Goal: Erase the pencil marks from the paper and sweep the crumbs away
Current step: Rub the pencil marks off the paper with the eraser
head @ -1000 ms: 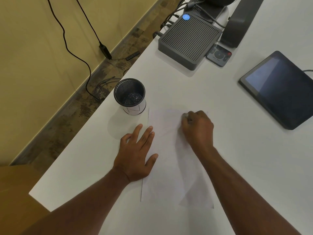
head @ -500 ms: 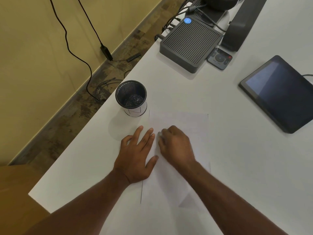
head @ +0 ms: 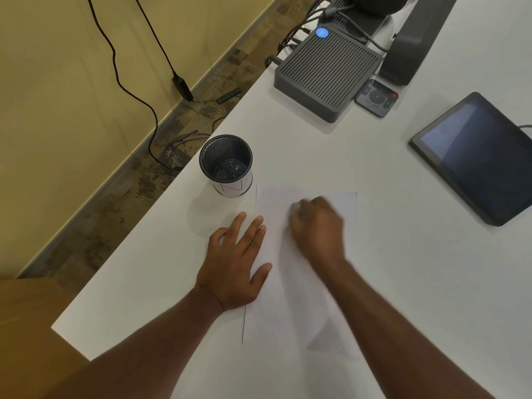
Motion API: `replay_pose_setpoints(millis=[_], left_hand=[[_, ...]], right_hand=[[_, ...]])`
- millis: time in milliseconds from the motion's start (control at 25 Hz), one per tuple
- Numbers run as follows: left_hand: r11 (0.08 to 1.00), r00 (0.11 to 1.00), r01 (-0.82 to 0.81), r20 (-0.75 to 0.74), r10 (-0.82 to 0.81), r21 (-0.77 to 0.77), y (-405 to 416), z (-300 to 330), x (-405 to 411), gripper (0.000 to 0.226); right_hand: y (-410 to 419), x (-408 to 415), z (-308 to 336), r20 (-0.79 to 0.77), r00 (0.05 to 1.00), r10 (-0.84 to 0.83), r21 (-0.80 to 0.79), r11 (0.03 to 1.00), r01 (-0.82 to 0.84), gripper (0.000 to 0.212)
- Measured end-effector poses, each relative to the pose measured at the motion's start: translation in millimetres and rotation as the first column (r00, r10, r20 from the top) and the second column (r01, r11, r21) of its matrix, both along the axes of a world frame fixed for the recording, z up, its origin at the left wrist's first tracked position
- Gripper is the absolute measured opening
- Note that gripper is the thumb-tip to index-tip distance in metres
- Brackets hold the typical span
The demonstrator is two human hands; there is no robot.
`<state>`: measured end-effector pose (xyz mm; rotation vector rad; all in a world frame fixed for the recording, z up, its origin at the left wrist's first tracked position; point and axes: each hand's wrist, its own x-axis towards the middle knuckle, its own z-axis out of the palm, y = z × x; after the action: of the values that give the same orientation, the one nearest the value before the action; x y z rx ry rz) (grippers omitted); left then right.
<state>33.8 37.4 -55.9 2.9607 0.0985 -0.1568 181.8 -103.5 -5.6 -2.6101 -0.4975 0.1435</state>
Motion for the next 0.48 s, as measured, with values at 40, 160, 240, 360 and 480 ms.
replay_pose_setpoints(millis=[40, 160, 240, 360, 480], left_hand=[[1.0, 1.0, 0.009, 0.007, -0.009, -0.006, 0.5, -0.5, -0.4, 0.072], [1.0, 1.0, 0.019, -0.005, -0.019, 0.002, 0.5, -1.3, -0.5, 0.073], [1.0, 1.0, 0.01, -0.02, -0.01, 0.01, 1.1, -0.6, 0.3, 0.074], [1.0, 1.0, 0.018, -0.006, -0.018, 0.001, 1.4, -0.2, 0.0, 0.073], [1.0, 1.0, 0.024, -0.006, -0.023, 0.009, 0.7, -2.2, -0.7, 0.073]], right_hand=[[6.8, -26.9, -4.0, -0.014, 0.992, 0.127, -0.012, 0.992, -0.127, 0.02], [-4.2, -15.4, -7.2, -0.058, 0.982, 0.177, 0.008, 0.984, -0.177, 0.022], [-14.8, 16.7, -4.9, 0.018, 0.997, -0.074, 0.026, 0.997, 0.073, 0.025], [-2.2, -33.8, -0.7, -0.022, 0.995, 0.097, 0.004, 0.995, -0.096, 0.018], [-20.1, -31.9, -6.5, -0.041, 0.978, 0.203, 0.02, 0.979, -0.203, 0.015]])
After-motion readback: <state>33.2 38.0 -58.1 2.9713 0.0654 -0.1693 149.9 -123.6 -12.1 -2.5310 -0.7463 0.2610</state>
